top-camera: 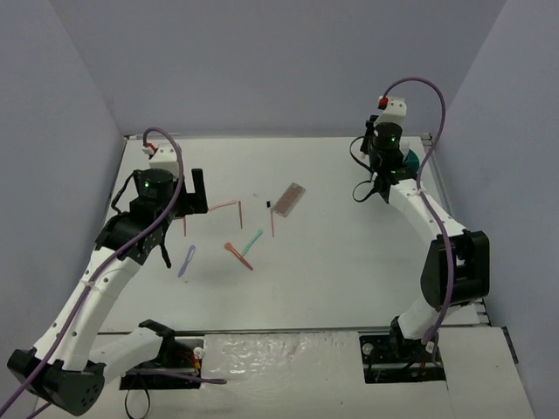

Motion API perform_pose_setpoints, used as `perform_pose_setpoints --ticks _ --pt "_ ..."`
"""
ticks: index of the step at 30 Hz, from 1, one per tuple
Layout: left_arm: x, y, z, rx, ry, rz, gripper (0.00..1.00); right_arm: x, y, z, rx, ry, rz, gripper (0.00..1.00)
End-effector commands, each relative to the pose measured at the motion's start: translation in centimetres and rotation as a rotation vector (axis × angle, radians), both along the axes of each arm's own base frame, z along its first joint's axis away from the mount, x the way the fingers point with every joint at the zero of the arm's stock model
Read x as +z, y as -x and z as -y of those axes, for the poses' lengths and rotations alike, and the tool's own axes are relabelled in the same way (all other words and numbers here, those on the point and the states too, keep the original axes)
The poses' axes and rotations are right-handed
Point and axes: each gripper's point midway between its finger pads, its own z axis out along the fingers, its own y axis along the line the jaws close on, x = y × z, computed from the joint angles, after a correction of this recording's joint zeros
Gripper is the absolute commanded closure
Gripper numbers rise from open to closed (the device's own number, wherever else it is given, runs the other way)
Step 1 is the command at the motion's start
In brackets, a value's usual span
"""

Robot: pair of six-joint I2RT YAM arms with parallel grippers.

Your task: Organize the makeup

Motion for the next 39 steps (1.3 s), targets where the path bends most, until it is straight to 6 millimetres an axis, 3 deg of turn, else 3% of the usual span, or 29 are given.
perform_pose_setpoints --ticks 1,5,13,24,35,36,39 --pt "-0.4 0.2 -2.0 0.06 -0.038 0.048 0.03 5.0 -2.4 3.9 -0.173 0.019 0.213 1.0" --pt "-1.8 0.5 -2.8 0.081 -0.047 0.027 0.03 3.4 -4.0 5.6 -0.225 0.028 0.222 1.0" --pt "-2.2 0.8 -3.2 0.103 -0.045 0.023 0.03 1.6 -5.7 7.6 -0.284 0.004 0.248 1.0" --pt "-2.6 0.9 -3.2 0.098 -0.045 0.011 0.03 -3.9 -8.0 8.0 -0.291 -0.027 0.186 1.0" --pt "-2.6 0.9 -3.2 0.1 -0.047 0.008 0.03 -8.8 -7.9 7.7 -0.286 -0.051 0.098 0.99" --pt "-2.6 1.0 -3.2 0.1 -0.047 0.008 0.03 -9.0 -7.9 7.6 -0.285 -0.051 0.093 0.97" --pt "-2.6 1.0 -3.3 0.101 -0.048 0.007 0.03 -8.9 -7.8 7.7 -0.284 -0.049 0.087 0.74"
